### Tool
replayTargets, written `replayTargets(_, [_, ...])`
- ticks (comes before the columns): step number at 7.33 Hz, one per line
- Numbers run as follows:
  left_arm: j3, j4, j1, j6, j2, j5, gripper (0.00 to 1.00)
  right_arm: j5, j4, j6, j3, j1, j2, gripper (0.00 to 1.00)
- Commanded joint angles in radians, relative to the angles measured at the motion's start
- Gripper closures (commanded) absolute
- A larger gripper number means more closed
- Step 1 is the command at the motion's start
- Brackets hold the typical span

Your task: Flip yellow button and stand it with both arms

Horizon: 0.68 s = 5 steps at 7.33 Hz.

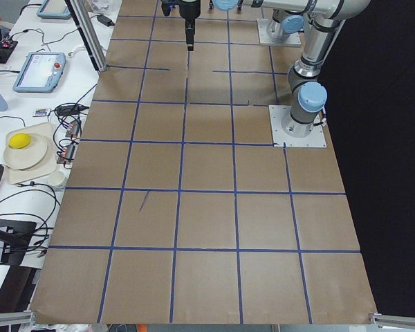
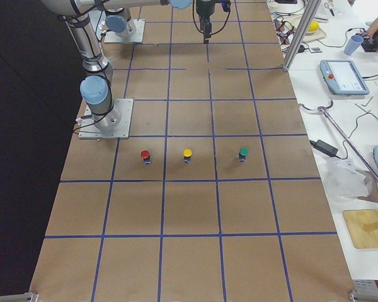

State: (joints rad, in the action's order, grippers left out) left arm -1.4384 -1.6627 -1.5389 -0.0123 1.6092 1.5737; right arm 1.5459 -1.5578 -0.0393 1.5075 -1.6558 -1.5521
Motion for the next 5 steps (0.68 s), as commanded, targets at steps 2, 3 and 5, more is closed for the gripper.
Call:
replayTargets(2, [-0.005,0.000,0.000,0.000,-0.005,0.000,0.00,-0.006,0.001,-0.001,0.003,-0.001,0.003,0.00])
replayTargets(3, [-0.004,0.000,0.000,0.000,-0.003,-0.001,0.00,-0.006,-0.001,-0.004,0.005,-0.001,0.006,0.00])
replayTargets(5, [0.000,0.000,0.000,0.000,-0.003,-0.003,0.00,-0.010,-0.008,-0.007,0.003,-0.001,0.003,0.00])
